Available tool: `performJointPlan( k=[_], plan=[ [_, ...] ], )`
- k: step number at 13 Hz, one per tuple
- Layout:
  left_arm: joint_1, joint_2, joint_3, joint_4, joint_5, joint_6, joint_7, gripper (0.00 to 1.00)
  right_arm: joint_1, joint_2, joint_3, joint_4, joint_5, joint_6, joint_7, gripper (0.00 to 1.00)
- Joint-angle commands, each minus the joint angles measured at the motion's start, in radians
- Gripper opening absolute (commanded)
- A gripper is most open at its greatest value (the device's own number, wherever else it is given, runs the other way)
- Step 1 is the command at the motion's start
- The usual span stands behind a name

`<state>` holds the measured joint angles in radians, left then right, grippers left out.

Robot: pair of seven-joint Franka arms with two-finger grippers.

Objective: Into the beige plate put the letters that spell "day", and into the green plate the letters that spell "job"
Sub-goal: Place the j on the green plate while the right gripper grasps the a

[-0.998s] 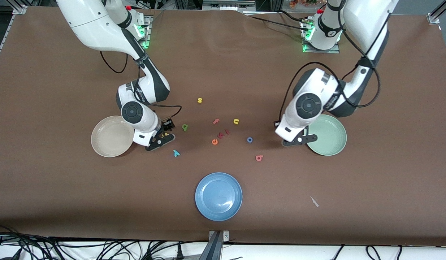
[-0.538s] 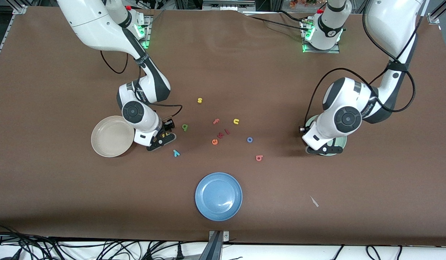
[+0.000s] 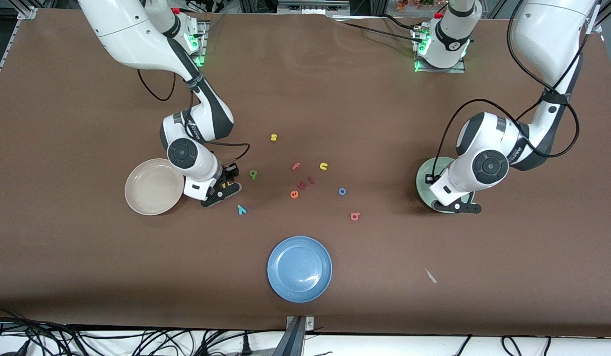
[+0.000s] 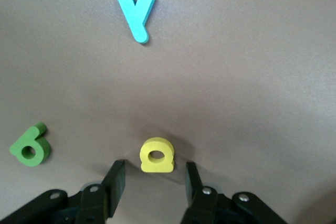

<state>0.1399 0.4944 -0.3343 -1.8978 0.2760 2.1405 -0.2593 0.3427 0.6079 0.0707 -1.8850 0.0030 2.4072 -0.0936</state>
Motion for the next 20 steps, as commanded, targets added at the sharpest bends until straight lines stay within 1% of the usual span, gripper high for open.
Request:
performJointPlan(
  k=[1, 4, 8, 9, 11, 12, 13, 15, 17, 18, 20],
  plan=[
    [0.033, -0.013, -0.011, -0.084, 0.052, 0.108, 0.035, 0.0, 0.002, 0.015, 0.006, 0.011, -0.003, 0.003, -0.014, 0.51],
    [0.05, -0.002, -0.009, -0.141, 0.054, 0.212, 0.037, 0.0, 0.002, 0.015, 0.006, 0.011, -0.006, 0.004, -0.012, 0.5],
    [0.058, 0.012, -0.008, -0.15, 0.054, 0.24, 0.037, 0.0, 0.005, 0.016, 0.006, 0.011, -0.006, 0.013, -0.012, 0.47],
    [0.058, 0.015, -0.009, -0.15, 0.054, 0.242, 0.035, 0.0, 0.005, 0.016, 0.006, 0.011, -0.008, 0.013, -0.012, 0.45],
    [0.06, 0.018, -0.009, -0.149, 0.054, 0.24, 0.035, 0.22, 0.005, 0.016, 0.006, 0.011, -0.006, 0.013, -0.012, 0.43],
    [0.063, 0.018, -0.009, -0.149, 0.054, 0.237, 0.035, 0.52, 0.005, 0.016, 0.006, 0.011, -0.006, 0.013, -0.008, 0.43],
    [0.066, 0.013, -0.009, -0.147, 0.054, 0.233, 0.037, 1.0, 0.005, 0.016, 0.006, 0.011, -0.006, 0.013, -0.006, 0.42],
    [0.066, 0.003, -0.011, -0.145, 0.054, 0.222, 0.037, 1.0, 0.005, 0.016, 0.006, 0.011, -0.006, 0.013, -0.003, 0.4],
    [0.066, -0.026, -0.012, -0.136, 0.054, 0.175, 0.037, 1.0, 0.007, 0.016, 0.006, 0.011, -0.006, 0.015, 0.002, 0.39],
    [0.064, -0.043, -0.015, -0.136, 0.052, 0.161, 0.034, 1.0, 0.007, 0.016, 0.006, 0.011, -0.005, 0.015, 0.002, 0.36],
    [0.064, -0.069, -0.028, -0.135, 0.042, 0.139, 0.028, 1.0, 0.007, 0.02, 0.006, 0.011, -0.005, 0.015, 0.002, 0.35]
  ],
)
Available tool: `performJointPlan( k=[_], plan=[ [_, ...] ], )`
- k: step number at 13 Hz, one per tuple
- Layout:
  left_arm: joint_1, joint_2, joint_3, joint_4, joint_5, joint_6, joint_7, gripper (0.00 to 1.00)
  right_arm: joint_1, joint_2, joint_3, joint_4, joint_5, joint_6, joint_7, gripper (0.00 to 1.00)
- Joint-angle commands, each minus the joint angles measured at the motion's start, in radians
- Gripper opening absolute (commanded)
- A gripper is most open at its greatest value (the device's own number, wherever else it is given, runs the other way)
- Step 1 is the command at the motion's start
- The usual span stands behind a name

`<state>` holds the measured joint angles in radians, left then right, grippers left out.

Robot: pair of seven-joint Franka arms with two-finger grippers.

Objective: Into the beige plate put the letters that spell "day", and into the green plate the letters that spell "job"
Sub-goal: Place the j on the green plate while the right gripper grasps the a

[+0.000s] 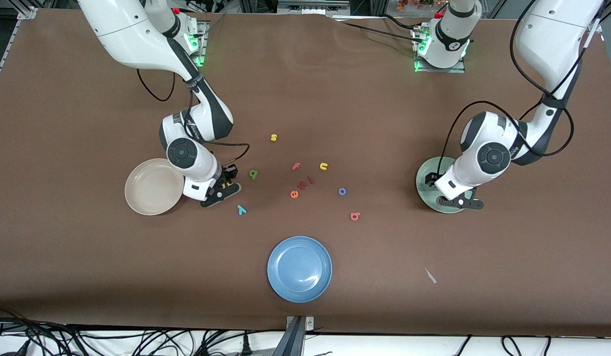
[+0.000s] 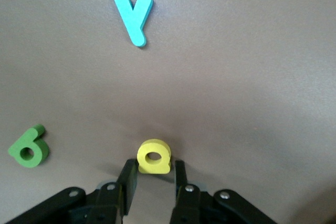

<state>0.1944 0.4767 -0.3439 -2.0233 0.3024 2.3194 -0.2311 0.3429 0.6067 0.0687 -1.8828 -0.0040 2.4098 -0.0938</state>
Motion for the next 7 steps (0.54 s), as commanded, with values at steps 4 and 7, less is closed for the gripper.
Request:
performJointPlan(
  k=[4, 7],
  plan=[
    [0.007, -0.059, -0.082, 0.041, -0.031, -0.12, -0.088, 1.0, 0.007, 0.021, 0.008, 0.005, 0.002, 0.02, 0.003, 0.34],
    [0.005, -0.059, -0.112, 0.073, -0.038, -0.158, -0.152, 1.0, 0.007, 0.021, 0.008, 0.004, 0.002, 0.019, 0.003, 0.26]
  ],
)
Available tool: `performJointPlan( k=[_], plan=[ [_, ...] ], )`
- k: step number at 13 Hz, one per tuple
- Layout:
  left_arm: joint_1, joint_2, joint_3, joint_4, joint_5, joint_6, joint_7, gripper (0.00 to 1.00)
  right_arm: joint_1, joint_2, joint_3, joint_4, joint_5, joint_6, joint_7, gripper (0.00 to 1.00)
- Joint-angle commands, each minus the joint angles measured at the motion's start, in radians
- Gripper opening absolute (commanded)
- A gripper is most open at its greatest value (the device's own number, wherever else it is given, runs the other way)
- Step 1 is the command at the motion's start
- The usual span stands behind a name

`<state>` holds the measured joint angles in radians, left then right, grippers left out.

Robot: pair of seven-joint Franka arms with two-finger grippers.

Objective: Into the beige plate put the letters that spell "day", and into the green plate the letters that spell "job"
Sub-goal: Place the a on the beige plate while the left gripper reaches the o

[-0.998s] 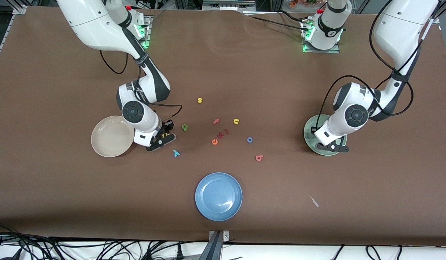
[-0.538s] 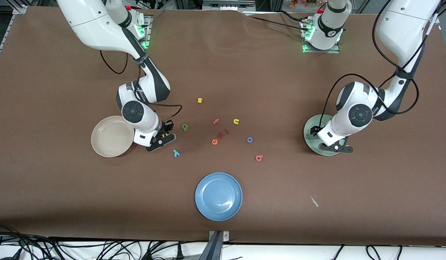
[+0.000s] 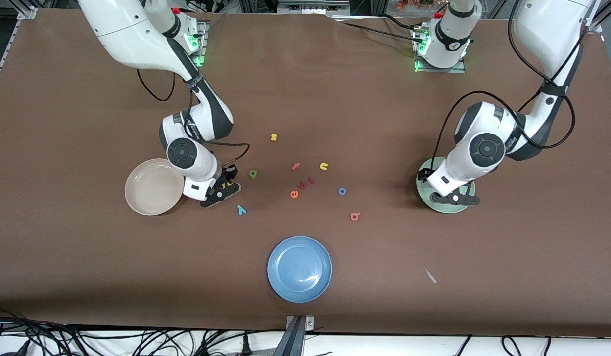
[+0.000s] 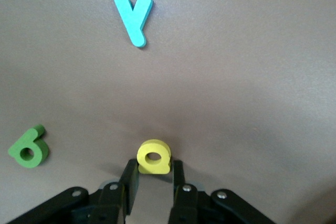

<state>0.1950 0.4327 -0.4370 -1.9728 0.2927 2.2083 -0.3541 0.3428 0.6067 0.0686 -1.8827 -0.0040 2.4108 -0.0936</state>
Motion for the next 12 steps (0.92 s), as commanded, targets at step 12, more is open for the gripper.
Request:
performJointPlan(
  k=[12],
  plan=[
    [-0.1, 0.035, -0.103, 0.15, -0.139, -0.076, -0.383, 1.0, 0.007, 0.018, 0.01, 0.011, 0.006, 0.01, 0.003, 0.18]
  ],
)
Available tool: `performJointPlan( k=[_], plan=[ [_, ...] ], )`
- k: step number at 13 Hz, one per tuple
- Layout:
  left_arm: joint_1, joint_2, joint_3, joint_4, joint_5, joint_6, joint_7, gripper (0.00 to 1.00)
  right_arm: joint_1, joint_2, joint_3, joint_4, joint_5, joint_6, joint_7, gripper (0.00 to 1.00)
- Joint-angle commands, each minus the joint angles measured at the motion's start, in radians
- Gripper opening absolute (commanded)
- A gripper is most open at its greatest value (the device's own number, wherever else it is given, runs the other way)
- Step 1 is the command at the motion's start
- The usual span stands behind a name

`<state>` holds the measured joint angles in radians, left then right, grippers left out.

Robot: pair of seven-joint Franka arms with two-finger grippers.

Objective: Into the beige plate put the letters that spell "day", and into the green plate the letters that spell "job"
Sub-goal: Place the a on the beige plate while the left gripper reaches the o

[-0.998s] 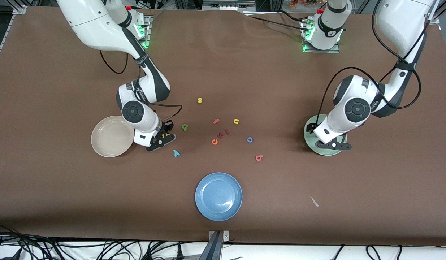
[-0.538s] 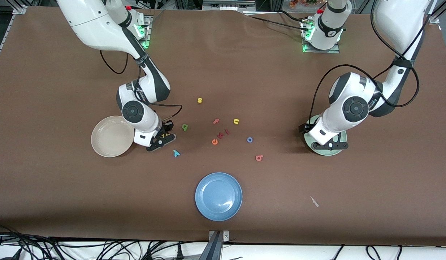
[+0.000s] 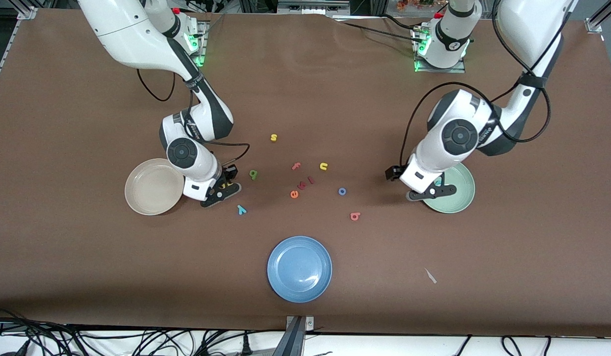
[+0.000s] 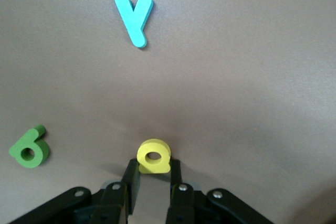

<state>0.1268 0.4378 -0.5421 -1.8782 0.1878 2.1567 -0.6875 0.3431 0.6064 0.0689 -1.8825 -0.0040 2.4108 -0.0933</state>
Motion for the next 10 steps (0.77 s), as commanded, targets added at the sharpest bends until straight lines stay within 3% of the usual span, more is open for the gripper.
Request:
performJointPlan(
  k=[1, 7, 10],
  plan=[
    [-0.045, 0.044, 0.002, 0.079, -0.044, -0.024, -0.078, 1.0, 0.007, 0.016, 0.009, 0.011, 0.007, 0.01, 0.001, 0.18],
    [-0.119, 0.108, 0.002, 0.162, -0.064, -0.021, -0.207, 1.0, -0.006, 0.001, 0.0, 0.068, 0.018, -0.082, -0.003, 0.18],
    [-0.145, 0.131, 0.002, 0.162, -0.064, -0.011, -0.23, 1.0, -0.009, -0.037, -0.037, 0.059, 0.007, -0.101, -0.048, 0.18]
  ],
)
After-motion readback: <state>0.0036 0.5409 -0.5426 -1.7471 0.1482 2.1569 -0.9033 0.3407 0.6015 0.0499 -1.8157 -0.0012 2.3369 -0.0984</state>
